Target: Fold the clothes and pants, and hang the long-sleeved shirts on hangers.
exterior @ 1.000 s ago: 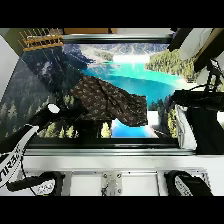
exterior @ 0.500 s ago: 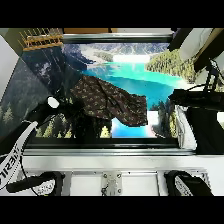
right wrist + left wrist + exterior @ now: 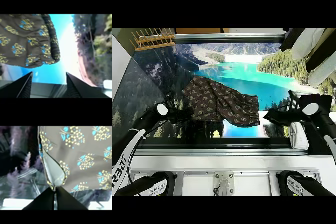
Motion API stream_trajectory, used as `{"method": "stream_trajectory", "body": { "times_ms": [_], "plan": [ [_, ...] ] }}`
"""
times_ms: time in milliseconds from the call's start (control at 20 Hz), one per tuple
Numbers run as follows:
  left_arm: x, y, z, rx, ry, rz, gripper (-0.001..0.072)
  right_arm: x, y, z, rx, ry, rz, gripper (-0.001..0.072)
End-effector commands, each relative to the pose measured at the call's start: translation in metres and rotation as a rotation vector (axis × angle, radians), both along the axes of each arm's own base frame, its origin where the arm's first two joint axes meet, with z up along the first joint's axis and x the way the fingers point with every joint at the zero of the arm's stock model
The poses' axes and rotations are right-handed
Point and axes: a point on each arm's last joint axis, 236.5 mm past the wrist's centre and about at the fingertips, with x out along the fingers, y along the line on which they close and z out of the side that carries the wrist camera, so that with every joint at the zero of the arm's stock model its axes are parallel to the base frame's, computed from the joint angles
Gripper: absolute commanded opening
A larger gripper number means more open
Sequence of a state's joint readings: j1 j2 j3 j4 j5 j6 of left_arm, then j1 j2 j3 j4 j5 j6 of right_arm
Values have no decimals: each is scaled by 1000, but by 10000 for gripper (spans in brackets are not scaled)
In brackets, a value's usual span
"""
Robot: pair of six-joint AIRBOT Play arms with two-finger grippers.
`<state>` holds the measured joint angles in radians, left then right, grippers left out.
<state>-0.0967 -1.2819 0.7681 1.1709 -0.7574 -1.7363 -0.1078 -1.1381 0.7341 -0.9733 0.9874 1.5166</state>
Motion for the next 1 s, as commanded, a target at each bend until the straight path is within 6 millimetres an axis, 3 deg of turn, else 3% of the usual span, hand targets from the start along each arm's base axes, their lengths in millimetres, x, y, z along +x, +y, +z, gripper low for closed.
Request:
{"method": "stream_trajectory", "body": {
  "times_ms": [0,50,200,400,550,650,700,800,850,900,950],
  "plan": [
    [-2,2,-2,8,1,-3,4,-10,21,-47,60,87,-17,562],
    [-2,2,-2,7,2,-3,5,-11,32,-52,79,97,-4,624],
    [-2,2,-2,8,1,-3,4,-6,53,-62,83,77,27,620],
    [-2,2,-2,9,0,-3,4,11,61,-65,33,-8,24,595],
    [0,3,-1,10,-9,0,4,22,56,-64,11,-50,3,404],
    [1,3,-1,11,-13,1,4,24,55,-64,-2,-70,21,79],
    [1,4,-1,15,-14,1,4,25,56,-63,-11,-87,52,8],
    [5,13,6,16,-34,23,5,29,55,-51,-21,-120,84,7],
    [13,22,21,17,-78,47,4,35,54,-37,-33,-153,109,6],
    [26,33,47,27,-144,65,4,43,51,-14,-49,-198,146,6],
    [41,48,87,47,-242,81,3,52,49,13,-71,-252,187,7]
  ]
}}
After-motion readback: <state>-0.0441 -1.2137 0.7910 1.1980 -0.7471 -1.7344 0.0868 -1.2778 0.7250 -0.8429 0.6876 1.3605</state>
